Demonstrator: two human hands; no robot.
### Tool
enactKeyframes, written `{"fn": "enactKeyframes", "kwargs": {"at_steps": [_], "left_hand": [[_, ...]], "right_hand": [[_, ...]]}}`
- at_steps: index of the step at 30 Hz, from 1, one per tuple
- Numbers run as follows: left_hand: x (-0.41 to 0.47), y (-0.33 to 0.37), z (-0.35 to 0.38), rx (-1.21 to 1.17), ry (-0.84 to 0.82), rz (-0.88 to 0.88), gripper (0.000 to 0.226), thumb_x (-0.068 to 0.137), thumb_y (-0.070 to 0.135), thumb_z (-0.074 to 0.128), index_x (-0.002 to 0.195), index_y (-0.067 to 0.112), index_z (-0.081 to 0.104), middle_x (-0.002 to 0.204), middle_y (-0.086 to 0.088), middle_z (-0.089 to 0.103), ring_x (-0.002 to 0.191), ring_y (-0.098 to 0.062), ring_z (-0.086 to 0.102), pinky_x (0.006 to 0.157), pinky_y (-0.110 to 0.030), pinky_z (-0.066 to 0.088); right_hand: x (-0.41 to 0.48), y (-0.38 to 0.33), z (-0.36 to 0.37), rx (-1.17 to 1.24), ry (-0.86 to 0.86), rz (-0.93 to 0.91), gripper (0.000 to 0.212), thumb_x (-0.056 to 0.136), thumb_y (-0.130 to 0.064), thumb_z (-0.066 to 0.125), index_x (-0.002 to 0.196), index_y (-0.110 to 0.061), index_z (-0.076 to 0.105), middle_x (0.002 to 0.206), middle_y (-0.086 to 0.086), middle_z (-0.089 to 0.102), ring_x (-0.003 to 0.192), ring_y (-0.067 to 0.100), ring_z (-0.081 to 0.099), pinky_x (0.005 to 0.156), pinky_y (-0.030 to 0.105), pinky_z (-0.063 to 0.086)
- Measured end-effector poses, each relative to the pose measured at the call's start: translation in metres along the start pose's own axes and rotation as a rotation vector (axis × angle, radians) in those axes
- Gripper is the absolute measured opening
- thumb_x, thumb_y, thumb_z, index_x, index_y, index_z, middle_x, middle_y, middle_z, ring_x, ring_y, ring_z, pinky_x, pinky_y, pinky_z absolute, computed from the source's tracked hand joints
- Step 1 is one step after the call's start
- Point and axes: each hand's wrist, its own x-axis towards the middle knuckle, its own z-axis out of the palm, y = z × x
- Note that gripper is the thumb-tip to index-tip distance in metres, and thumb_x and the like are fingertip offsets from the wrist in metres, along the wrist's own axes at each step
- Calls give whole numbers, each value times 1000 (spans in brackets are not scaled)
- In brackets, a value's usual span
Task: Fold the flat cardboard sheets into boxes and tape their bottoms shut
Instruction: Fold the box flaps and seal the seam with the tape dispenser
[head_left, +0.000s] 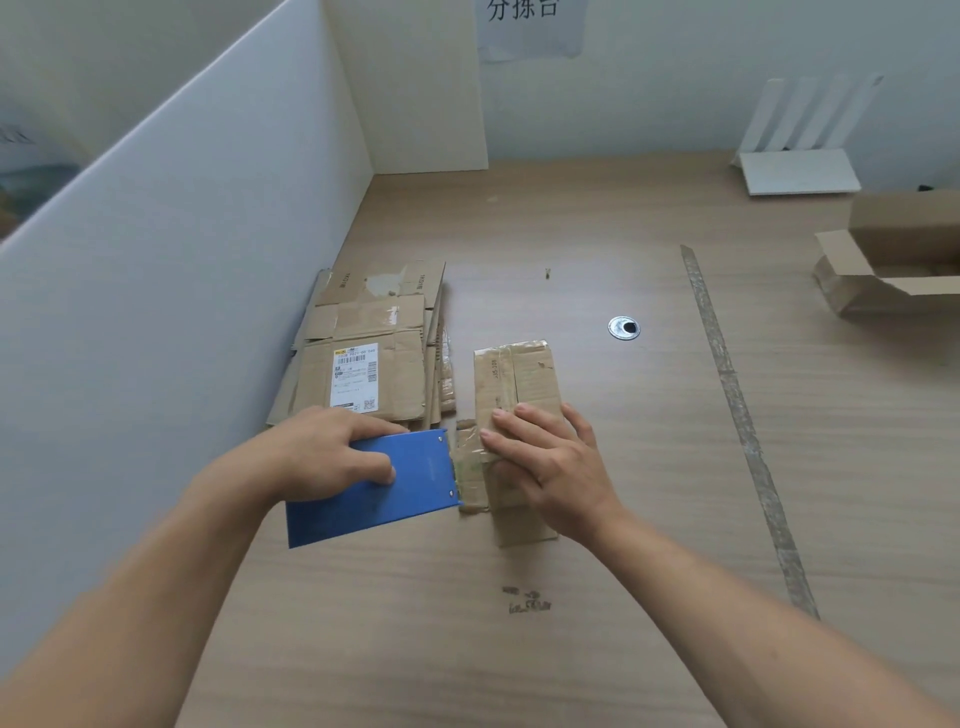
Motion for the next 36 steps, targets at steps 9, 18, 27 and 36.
{"fn": "enactKeyframes", "kwargs": {"at_steps": [9, 18, 27, 36], "left_hand": [[19, 14, 35, 261, 221, 5, 58, 83, 50, 52, 138, 61, 39, 125, 14, 61, 107, -15, 53, 84, -34, 50], [8, 48, 56, 390, 406, -63, 47, 89, 42, 44, 135, 47, 45, 121, 0, 63, 110, -27, 59, 81, -35, 45], [24, 27, 105, 235, 472, -139, 53, 97, 48, 43, 148, 45, 29, 120, -1, 66, 109, -29, 61, 83, -36, 48], [29, -47, 158, -61, 343, -276, 77, 88, 19, 42, 157, 32, 10, 120, -3, 59, 102, -25, 55, 84, -38, 48]], "right_hand": [[-2, -5, 4, 66, -17, 53, 35, 91, -43, 50, 119, -36, 69, 132, -11, 63, 127, 11, 46, 111, 44, 20], [9, -21, -5, 124, -164, 194, 48, 91, -53, 35, 123, -36, 68, 140, -10, 57, 135, 20, 46, 116, 46, 6], [-3, -50, -3, -82, -93, 145, 24, 87, -41, 66, 112, -41, 66, 130, -14, 63, 123, 16, 54, 104, 45, 20], [9, -50, -40, -135, -163, 196, 53, 84, -43, 38, 134, -37, 53, 119, -18, 63, 104, 23, 53, 79, 43, 35]]}}
